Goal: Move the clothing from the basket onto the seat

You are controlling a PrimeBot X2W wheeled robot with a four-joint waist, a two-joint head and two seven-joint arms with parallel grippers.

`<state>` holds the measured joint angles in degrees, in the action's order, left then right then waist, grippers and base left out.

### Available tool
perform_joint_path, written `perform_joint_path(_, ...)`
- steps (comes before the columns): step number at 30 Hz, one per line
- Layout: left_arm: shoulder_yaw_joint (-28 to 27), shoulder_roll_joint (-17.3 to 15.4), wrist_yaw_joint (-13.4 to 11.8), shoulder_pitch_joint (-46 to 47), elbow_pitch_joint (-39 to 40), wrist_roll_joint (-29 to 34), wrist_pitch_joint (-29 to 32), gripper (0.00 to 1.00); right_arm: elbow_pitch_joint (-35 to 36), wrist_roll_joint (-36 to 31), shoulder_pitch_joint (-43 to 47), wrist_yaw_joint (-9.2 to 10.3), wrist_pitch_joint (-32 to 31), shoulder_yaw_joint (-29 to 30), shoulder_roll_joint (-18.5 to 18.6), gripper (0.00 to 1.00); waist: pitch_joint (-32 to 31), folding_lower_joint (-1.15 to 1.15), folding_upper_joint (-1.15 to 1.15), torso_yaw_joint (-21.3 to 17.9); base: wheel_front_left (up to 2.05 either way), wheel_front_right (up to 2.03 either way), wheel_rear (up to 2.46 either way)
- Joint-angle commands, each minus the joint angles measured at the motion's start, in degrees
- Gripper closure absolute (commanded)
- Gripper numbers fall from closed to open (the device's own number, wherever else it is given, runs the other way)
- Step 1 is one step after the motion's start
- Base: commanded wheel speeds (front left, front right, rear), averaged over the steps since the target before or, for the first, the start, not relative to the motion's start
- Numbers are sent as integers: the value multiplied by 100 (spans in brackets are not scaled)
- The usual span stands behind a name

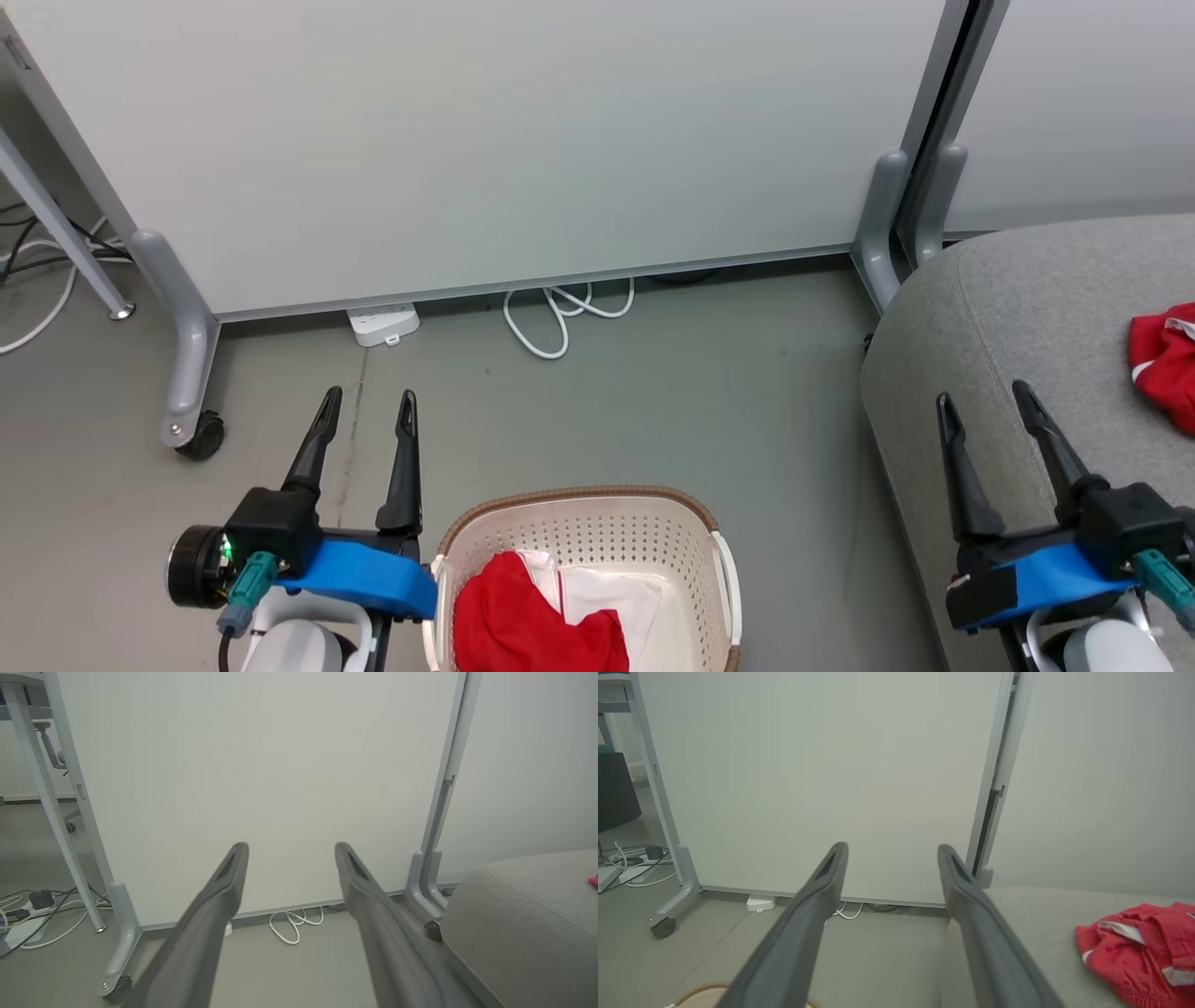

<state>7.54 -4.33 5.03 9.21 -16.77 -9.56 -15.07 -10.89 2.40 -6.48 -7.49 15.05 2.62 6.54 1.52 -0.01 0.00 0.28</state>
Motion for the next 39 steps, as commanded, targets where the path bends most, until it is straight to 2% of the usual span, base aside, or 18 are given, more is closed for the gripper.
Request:
perform_joint_path(1, -66, 28, 34, -79, 26, 44, -15, 0, -16, 13, 136, -1, 20, 21, -41, 0, -44, 1, 0, 23, 0, 0, 0)
perform_joint_path(25, -292, 146, 215, -276, -60, 235, -15, 0, -103, 39, 486, -1, 20, 155, -212, 0, -156, 1, 0, 56, 0, 0, 0)
perform_joint_path(33, -173, 148, 230, -187, -105, 210, -15, 0, -93, 23, 437, -1, 20, 125, -226, 0, -110, 1, 0, 50, 0, 0, 0)
perform_joint_path(39, 148, 146, 253, 101, -344, 323, -14, 0, -54, 49, 244, -1, 20, 20, -192, 0, 63, 1, 0, -81, 0, 0, 0)
